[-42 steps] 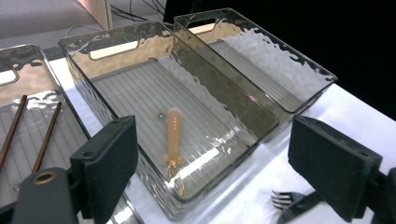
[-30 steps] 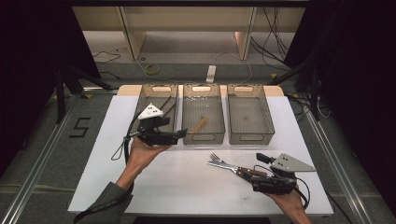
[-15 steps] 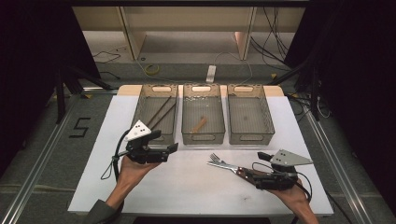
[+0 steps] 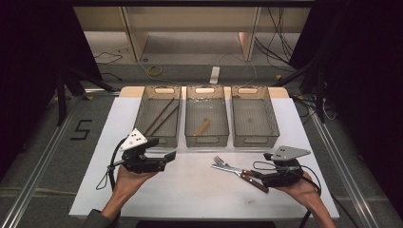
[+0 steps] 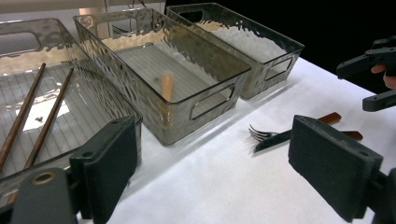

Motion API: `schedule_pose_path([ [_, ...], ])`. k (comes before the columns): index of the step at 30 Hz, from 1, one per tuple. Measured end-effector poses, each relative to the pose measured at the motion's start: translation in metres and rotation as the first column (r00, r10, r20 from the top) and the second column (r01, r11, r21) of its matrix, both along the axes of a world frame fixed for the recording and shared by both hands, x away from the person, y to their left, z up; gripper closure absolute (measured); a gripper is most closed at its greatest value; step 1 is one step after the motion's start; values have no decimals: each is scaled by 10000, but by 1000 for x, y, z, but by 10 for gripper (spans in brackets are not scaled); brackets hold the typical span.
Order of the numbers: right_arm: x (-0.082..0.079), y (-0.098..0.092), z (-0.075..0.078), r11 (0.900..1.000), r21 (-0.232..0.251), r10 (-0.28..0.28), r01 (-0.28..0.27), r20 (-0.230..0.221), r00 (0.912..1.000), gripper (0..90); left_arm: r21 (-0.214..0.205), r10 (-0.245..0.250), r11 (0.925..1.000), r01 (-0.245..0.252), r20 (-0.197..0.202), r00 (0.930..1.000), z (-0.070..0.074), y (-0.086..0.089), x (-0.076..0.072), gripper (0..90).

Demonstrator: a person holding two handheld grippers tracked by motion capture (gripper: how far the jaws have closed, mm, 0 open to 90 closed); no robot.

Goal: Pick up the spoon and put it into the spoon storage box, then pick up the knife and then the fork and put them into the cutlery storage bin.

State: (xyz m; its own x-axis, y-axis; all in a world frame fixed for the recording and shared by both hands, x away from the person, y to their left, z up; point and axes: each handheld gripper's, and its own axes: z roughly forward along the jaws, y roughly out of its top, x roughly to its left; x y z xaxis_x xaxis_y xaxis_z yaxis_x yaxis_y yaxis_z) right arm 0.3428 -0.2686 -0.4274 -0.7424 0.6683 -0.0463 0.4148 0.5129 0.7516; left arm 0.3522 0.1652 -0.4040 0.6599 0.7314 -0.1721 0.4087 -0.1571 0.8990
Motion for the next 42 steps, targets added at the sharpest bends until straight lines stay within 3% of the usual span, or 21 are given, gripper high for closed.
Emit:
schedule_pose_path([
  [12,12,10,0,9901,-1345,331,-395,-495,9982,262,377,125,9992,-128,78,9999,-3,2,-6,149],
  [19,22,13,-2,9734,-2207,410,-612,-951,9946,329,225,133,9997,-135,68,9999,-3,6,-10,145],
  [23,27,16,-2,9648,-2471,613,-895,-1198,9909,379,211,138,9997,-139,60,9999,-3,7,-11,141],
  [30,36,24,-5,9340,-3211,972,-1565,-1931,9764,411,311,81,9995,-83,46,10000,-4,4,-10,140],
  [35,38,25,-9,9114,-3713,989,-1776,-2213,9702,452,364,32,9993,-36,104,9999,-4,2,-11,137],
  [42,41,29,-16,8873,-4019,1190,-2263,-2745,9542,537,455,-27,9990,17,206,9998,-4,0,-14,133],
])
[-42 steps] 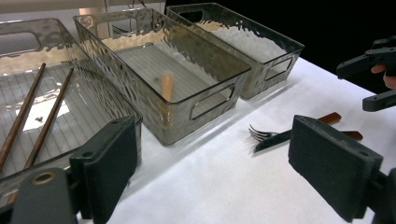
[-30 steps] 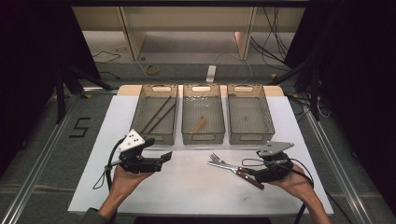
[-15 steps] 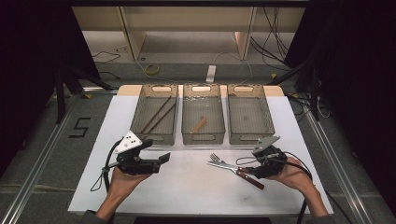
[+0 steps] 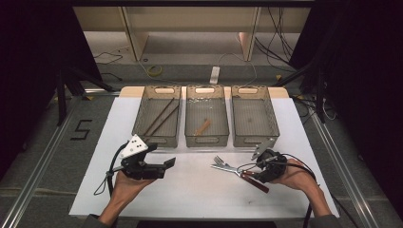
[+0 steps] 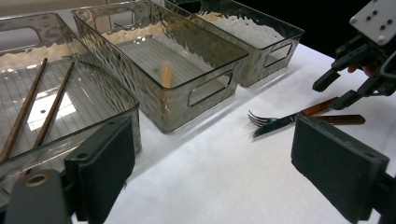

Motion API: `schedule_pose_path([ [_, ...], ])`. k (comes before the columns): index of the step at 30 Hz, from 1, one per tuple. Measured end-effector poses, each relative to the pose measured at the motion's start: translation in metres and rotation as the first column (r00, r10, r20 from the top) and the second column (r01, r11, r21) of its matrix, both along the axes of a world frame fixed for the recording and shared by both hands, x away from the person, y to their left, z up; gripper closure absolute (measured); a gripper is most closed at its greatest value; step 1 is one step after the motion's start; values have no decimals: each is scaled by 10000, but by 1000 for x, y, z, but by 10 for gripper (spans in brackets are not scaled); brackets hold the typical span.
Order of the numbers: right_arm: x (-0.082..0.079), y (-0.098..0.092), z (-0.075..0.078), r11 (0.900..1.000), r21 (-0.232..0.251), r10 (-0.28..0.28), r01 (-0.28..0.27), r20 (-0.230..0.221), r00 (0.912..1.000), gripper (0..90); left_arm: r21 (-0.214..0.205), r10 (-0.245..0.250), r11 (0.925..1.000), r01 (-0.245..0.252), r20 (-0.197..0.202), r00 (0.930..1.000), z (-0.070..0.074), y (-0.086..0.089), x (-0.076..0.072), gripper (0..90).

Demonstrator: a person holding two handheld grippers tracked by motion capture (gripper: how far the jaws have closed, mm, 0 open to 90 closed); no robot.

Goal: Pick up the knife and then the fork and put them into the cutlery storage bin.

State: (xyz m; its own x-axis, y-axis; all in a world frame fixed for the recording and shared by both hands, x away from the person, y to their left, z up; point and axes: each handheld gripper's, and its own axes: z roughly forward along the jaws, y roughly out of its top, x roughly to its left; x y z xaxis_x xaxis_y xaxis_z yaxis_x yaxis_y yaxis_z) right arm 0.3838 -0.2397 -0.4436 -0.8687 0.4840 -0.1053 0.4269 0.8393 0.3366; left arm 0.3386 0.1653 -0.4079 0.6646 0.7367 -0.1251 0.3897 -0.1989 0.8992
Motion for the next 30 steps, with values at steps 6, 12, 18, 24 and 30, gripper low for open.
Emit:
schedule_pose_path([
  [6,2,7,-7,9984,-478,302,-310,-163,9994,593,29,-30,10000,30,18,10000,0,1,-1,130],
  [12,6,9,-11,9975,-504,470,-492,-432,9980,649,79,0,10000,0,12,10000,0,1,-1,129],
  [18,8,11,-11,9970,-628,417,-461,-704,9966,688,116,12,9999,-12,31,10000,0,1,-1,129],
  [24,7,14,-11,9958,-761,450,-504,-709,9965,720,143,37,9999,-38,67,10000,-1,0,-1,129],
  [30,5,16,-11,9917,-941,819,-871,-585,9949,746,162,35,9999,-36,79,10000,-1,0,-1,129],
])
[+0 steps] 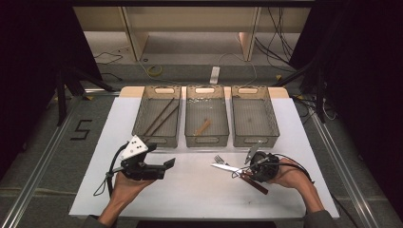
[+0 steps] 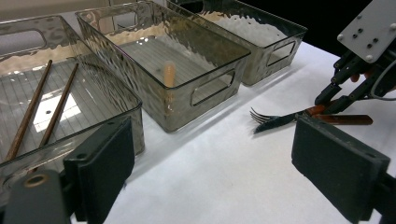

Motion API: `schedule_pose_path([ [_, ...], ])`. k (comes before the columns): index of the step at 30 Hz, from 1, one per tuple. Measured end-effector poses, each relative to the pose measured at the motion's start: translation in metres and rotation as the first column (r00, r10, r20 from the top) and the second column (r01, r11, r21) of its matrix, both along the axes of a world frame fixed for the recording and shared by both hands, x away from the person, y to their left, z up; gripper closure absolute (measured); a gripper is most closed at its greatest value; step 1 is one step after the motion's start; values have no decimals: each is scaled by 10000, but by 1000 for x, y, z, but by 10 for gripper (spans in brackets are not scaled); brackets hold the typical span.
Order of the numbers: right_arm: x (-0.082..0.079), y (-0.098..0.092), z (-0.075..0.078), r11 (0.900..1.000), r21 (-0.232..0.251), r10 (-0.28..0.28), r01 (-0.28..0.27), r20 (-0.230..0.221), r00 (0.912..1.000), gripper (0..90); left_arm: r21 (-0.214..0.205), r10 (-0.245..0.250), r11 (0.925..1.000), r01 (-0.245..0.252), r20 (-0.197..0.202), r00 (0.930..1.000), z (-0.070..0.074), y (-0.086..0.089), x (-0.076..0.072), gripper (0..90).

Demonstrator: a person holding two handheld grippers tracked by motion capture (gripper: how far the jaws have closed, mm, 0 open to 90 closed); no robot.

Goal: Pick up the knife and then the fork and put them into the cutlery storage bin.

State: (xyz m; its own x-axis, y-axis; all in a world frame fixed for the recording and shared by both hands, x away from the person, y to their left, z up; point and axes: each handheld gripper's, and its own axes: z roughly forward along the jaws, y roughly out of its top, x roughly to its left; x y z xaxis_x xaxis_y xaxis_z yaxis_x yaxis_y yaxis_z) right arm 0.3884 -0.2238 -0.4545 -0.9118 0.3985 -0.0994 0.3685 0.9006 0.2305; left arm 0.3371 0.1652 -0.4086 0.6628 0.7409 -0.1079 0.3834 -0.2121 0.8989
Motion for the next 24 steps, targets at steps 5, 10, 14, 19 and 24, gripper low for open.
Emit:
schedule_pose_path([
  [5,-2,1,0,9993,-75,379,-378,187,9991,762,52,-47,10000,48,-28,10000,0,-1,0,129],
  [10,-4,1,0,9982,-184,575,-571,209,9981,767,7,-4,10000,4,-22,10000,0,0,0,130],
  [14,-5,1,0,9984,-126,560,-557,267,9981,768,106,-27,9999,28,-39,10000,-1,0,0,130],
  [19,-7,-2,3,9981,43,605,-607,388,9974,769,60,3,10000,-3,12,10000,0,0,0,130],
  [24,-8,-5,10,9981,450,367,-409,903,9952,769,84,11,10000,-11,30,10000,0,1,0,130],
])
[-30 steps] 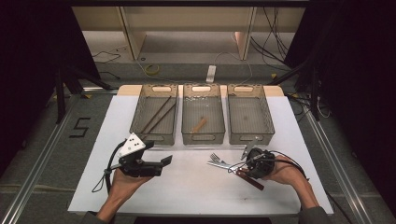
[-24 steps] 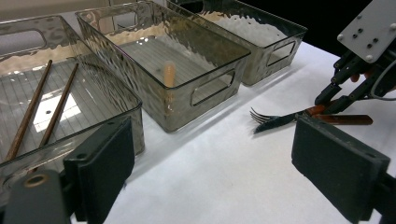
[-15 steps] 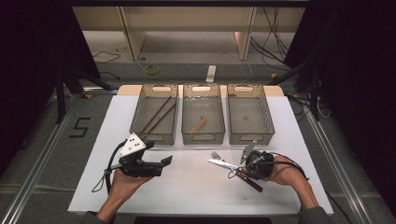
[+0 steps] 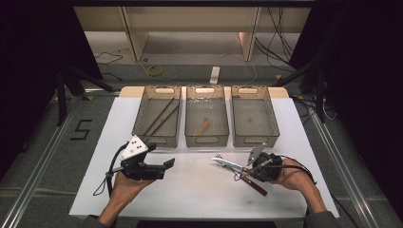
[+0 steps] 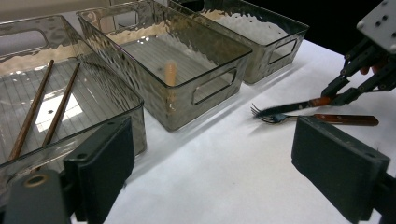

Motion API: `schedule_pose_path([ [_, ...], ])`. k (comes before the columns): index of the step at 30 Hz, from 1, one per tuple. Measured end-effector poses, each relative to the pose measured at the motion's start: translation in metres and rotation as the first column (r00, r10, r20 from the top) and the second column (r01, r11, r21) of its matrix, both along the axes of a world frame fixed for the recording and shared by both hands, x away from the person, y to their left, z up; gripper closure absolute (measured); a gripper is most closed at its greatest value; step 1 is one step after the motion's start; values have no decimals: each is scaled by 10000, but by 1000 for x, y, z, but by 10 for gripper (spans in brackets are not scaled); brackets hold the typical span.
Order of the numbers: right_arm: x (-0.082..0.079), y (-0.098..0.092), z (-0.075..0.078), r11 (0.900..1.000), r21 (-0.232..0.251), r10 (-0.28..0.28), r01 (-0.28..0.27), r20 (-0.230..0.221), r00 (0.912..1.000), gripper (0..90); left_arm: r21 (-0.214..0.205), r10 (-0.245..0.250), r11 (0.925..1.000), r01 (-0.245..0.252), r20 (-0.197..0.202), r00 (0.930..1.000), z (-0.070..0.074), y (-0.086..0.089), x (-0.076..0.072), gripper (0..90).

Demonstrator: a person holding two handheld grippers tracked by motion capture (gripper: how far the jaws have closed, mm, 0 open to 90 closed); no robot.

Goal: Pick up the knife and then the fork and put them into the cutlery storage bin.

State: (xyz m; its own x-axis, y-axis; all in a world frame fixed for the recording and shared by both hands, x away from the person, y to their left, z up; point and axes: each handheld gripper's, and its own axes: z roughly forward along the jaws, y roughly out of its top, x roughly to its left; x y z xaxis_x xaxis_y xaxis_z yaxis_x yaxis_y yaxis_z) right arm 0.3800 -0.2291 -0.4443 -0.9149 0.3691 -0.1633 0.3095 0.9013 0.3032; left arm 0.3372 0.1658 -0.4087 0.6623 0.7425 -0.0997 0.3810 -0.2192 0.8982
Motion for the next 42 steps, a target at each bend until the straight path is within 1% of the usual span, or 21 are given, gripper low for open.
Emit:
schedule_pose_path([
  [3,0,-3,5,9982,477,-354,354,0,9994,769,-29,10,10000,-10,27,10000,0,0,0,130],
  [6,0,-7,10,9919,1117,-606,599,29,9982,769,-83,40,10000,-39,42,10000,0,1,0,130],
  [7,1,-9,12,9874,1397,-758,749,15,9971,769,-182,41,9998,-40,29,10000,0,2,0,130],
  [9,1,-11,15,9798,1731,-1015,1002,-13,9948,769,-344,49,9994,-47,55,10000,1,2,0,130],
  [11,2,-14,19,9688,2149,-1270,1233,36,9919,769,-366,59,9993,-54,154,9999,1,3,-1,130],
  [13,3,-15,22,9607,2438,-1381,1329,40,9904,769,-441,70,9990,-62,182,9998,1,3,-1,130],
  [14,3,-16,23,9557,2597,-1448,1385,50,9895,769,-403,53,9992,-45,190,9998,1,3,-1,130],
  [15,4,-17,24,9488,2772,-1592,1516,48,9872,769,-394,48,9992,-40,195,9998,1,3,-1,130],
  [17,5,-19,26,9392,2977,-1826,1713,105,9831,769,-390,45,9992,-37,203,9998,1,3,-1,130],
  [24,9,-24,34,9050,3680,-2333,2137,90,9724,769,-336,125,9994,-116,258,9996,2,5,0,130],
  [26,11,-26,38,8972,3809,-2481,2236,159,9686,769,-386,204,9991,-193,277,9994,1,6,0,130],
  [28,13,-28,42,8891,3960,-2586,2294,212,9658,769,-345,242,9991,-232,300,9993,1,7,0,130],
  [30,17,-29,46,8802,4101,-2755,2388,319,9608,769,-355,262,9991,-251,304,9992,2,7,1,130],
  [31,19,-30,48,8782,4140,-2787,2396,358,9597,769,-361,277,9990,-266,308,9991,2,7,1,130],
  [32,21,-30,50,8728,4220,-2872,2453,375,9571,769,-359,282,9990,-270,320,9991,2,7,1,130],
  [33,23,-30,52,8709,4251,-2918,2465,437,9555,768,-358,281,9990,-269,325,9991,2,8,1,130],
  [34,25,-29,54,8647,4331,-3018,2543,433,9524,769,-354,286,9990,-274,333,9990,2,8,1,130],
  [39,37,-27,64,8515,4500,-3264,2693,528,9437,768,-371,301,9989,-288,355,9989,2,8,0,130],
  [40,39,-27,65,8492,4511,-3343,2744,573,9407,769,-341,295,9990,-282,370,9989,2,8,0,130],
  [42,45,-28,68,8399,4575,-3540,2920,540,9337,768,-351,302,9990,-288,383,9988,2,8,0,130],
])
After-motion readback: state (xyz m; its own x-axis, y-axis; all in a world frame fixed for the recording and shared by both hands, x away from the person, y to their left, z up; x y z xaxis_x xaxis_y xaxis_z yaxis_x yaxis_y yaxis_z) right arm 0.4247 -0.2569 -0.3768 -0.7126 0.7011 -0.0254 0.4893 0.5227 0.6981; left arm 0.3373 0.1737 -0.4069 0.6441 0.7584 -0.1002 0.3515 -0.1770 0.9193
